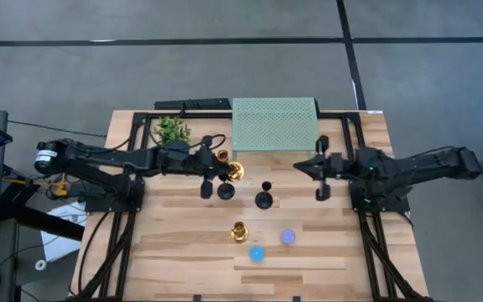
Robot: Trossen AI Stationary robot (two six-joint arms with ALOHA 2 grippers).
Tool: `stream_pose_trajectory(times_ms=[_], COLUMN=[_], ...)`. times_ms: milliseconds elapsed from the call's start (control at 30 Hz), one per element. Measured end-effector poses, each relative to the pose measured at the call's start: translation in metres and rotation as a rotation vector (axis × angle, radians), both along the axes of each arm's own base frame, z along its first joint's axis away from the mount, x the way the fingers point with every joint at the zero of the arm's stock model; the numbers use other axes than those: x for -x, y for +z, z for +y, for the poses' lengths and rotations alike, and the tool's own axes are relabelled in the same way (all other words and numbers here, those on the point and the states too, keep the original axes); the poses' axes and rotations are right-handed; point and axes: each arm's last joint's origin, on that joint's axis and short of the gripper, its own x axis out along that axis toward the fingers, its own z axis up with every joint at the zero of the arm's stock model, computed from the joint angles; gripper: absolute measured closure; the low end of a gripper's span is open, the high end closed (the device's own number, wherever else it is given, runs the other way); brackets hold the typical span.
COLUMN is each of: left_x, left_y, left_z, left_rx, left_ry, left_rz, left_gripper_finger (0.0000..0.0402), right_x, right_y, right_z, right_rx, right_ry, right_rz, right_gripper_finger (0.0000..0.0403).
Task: Pick & Place candle stick holders
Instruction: Put the gold candle holder on the shelf
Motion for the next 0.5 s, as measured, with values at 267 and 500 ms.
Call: stream_pose_trajectory(times_ms=[267, 500], left_x=[0.000, 0.000], left_y=[0.000, 0.001], left_z=[-0.001, -0.001], left_rx=[0.008, 0.008], left_ry=[-0.032, -0.032], left_rz=[-0.001, -0.004], left_gripper_finger=[0.0387, 0.0387], right_x=[-0.068, -0.117], right_y=[0.022, 0.032], right_z=[0.000, -0.003], right_rx=[0.028, 0.044], right_ry=[0.073, 0.032], right_rz=[0.098, 0.132], right_gripper_finger=[0.0403, 0.0403])
